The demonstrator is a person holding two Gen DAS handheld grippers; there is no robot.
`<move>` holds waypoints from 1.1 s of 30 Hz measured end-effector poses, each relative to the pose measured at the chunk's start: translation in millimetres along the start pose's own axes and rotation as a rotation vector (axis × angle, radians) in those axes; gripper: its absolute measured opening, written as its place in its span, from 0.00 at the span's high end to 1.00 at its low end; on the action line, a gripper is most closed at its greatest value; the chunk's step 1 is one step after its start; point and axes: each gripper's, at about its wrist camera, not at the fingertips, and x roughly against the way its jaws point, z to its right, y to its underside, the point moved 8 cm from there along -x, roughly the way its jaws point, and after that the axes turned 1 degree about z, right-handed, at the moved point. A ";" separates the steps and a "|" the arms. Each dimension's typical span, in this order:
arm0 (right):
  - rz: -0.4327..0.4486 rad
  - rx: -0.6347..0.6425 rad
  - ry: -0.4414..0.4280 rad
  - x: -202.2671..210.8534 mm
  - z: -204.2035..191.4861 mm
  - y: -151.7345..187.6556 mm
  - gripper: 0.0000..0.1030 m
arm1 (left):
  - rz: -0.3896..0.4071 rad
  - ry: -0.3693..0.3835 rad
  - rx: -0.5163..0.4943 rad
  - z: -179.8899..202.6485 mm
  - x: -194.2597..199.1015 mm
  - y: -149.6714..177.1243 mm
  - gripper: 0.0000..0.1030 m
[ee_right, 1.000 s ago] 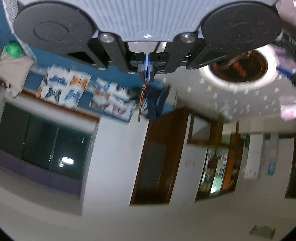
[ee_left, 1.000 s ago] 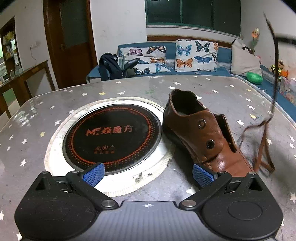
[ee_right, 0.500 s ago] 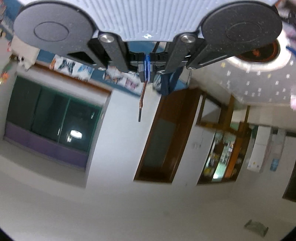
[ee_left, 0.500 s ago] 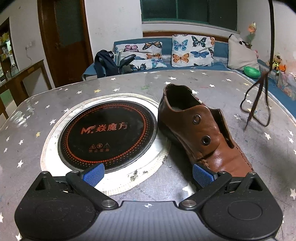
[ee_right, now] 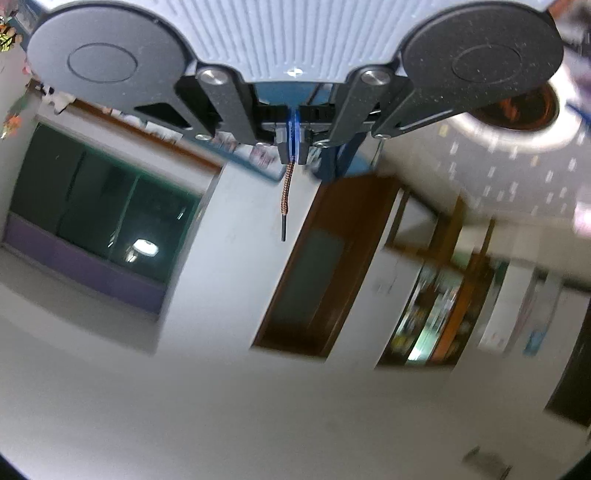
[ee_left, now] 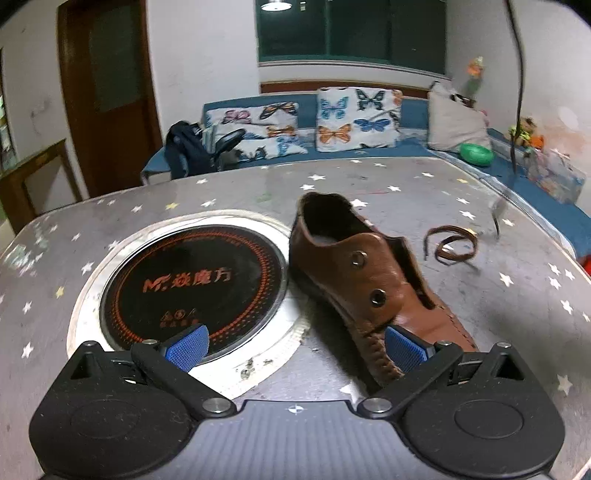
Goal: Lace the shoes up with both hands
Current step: 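Lift the held lace tip upward with the right gripper, straightening the lace, then grasp the shoe's eyelet flap with the left gripper while the right gripper brings the lace tip to it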
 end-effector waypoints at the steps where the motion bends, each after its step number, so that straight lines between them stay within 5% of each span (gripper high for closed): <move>1: -0.032 0.008 -0.019 -2.1 -9.1 11.9 0.99 | 0.007 0.013 -0.007 2.5 1.5 -0.5 0.00; 11: -0.274 0.088 -0.209 10.8 -108.0 107.8 0.99 | 0.080 0.104 -0.038 25.0 14.1 -11.9 0.00; 19: -0.360 0.150 -0.304 25.3 -154.2 151.6 0.99 | 0.224 0.145 -0.252 55.3 31.1 -27.1 0.07; 22: -0.374 0.171 -0.332 26.6 -166.8 162.5 0.99 | 0.223 0.156 -0.341 66.2 27.0 -28.1 0.21; 28: -0.382 0.190 -0.370 33.3 -176.4 172.3 0.99 | 0.157 0.174 -0.472 77.9 10.2 -26.0 0.76; 33: -0.385 0.191 -0.388 40.0 -182.1 175.1 0.99 | 0.125 0.184 -0.573 82.6 -0.3 -25.4 0.86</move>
